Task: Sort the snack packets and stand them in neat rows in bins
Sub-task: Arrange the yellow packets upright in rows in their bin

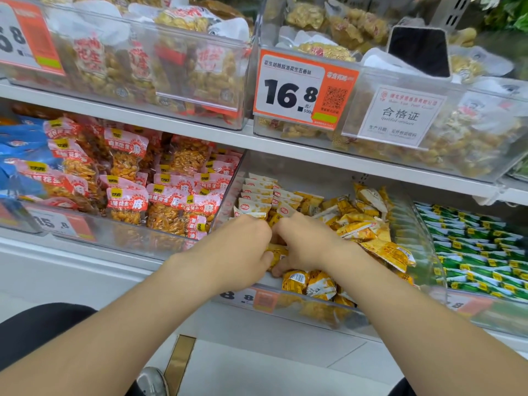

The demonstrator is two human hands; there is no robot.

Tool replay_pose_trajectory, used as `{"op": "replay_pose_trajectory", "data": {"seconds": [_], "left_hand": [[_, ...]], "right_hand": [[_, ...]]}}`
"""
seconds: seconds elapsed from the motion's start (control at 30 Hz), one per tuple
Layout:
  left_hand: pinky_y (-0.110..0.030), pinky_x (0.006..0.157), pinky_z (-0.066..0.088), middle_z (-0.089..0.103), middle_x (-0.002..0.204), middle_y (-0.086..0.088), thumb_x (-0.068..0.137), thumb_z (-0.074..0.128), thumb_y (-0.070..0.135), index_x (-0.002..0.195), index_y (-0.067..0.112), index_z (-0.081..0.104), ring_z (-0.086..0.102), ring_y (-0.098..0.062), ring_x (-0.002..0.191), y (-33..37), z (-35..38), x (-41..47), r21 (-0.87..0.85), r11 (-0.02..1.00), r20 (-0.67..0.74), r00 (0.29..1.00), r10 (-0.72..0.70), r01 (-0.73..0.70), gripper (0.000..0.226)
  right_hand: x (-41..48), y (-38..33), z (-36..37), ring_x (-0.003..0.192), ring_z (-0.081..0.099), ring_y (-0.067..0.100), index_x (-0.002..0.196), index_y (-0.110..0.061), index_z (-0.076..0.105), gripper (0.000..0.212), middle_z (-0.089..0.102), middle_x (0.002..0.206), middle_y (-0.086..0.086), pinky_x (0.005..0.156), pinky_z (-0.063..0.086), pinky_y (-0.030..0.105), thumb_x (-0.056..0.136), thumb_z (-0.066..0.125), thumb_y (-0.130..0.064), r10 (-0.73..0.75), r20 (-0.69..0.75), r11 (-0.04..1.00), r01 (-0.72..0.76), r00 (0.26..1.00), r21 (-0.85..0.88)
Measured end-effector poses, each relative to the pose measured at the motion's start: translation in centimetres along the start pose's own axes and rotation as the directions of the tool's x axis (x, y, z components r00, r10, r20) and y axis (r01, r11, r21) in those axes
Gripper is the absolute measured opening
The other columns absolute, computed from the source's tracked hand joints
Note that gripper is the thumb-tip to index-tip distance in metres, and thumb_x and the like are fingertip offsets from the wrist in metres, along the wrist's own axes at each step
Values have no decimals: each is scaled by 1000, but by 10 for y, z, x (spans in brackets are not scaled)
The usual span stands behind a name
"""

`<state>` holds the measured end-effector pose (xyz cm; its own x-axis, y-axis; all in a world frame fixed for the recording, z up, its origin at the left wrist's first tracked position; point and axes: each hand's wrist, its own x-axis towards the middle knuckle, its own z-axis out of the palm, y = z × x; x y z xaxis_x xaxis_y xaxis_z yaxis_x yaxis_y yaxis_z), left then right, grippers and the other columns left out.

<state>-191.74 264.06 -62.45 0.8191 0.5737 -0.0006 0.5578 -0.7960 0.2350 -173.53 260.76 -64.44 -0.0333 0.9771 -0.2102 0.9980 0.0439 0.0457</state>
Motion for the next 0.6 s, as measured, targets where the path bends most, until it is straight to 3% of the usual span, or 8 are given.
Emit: {"op": "replay_pose_trajectory", "data": {"seconds": [0.13, 0.27, 0.33, 0.43, 0.53, 0.6], "left_hand": [[-45, 73, 57, 57, 78, -4, 99, 55, 28, 72, 20, 50, 64, -32, 84, -1, 0, 0, -27, 999, -28, 999, -30, 30, 29], [-47, 70, 56, 55, 74, -4, 97, 53, 19, 71, 18, 53, 62, -33, 78, -1, -2, 1, -65, 997, -38, 998, -48, 45, 27], [-48, 77, 57, 63, 91, -5, 97, 53, 16, 93, 19, 63, 65, -30, 88, 0, -2, 2, -114, 992, -67, 996, -65, 57, 11], [-37, 88, 50, 54, 120, 3, 98, 58, 10, 127, 22, 50, 56, -19, 109, 2, -3, 3, -239, 970, -160, 984, -80, 40, 32], [-37, 96, 51, 51, 130, 4, 99, 68, 22, 135, 22, 44, 58, -16, 116, 9, -11, 5, -459, 884, -181, 965, -188, 86, 44], [-42, 98, 57, 62, 127, 8, 96, 74, 30, 135, 24, 52, 68, -14, 110, 13, -13, 7, -660, 744, -120, 962, -246, 108, 45]], "right_hand": [[-1, -3, -5, 84, 61, 24, 91, -22, 66, 44, 60, 87, -2, 61, 46, 34, 73, 85, -56, 10, -45, 999, -12, 999, -48], [-15, 10, -16, 93, 63, 22, 95, -27, 66, 30, 65, 92, -6, 73, 58, 40, 78, 79, -47, 88, -89, 991, -78, 992, 111], [-25, 17, -21, 94, 62, 18, 95, -27, 67, 25, 67, 88, -8, 80, 58, 43, 81, 79, -46, 122, -130, 965, -87, 984, 249], [-41, 21, -29, 96, 64, 13, 113, -29, 72, 25, 70, 96, -11, 88, 56, 37, 91, 77, -41, 183, -215, 908, -81, 959, 412], [-57, 22, -41, 96, 69, 9, 118, -29, 73, 17, 75, 99, -11, 89, 55, 34, 100, 70, -29, 186, -258, 790, 12, 948, 613], [-67, 20, -47, 101, 71, 7, 123, -24, 73, 20, 78, 107, -8, 89, 56, 28, 106, 62, -20, 129, -212, 609, 92, 969, 788]]}}
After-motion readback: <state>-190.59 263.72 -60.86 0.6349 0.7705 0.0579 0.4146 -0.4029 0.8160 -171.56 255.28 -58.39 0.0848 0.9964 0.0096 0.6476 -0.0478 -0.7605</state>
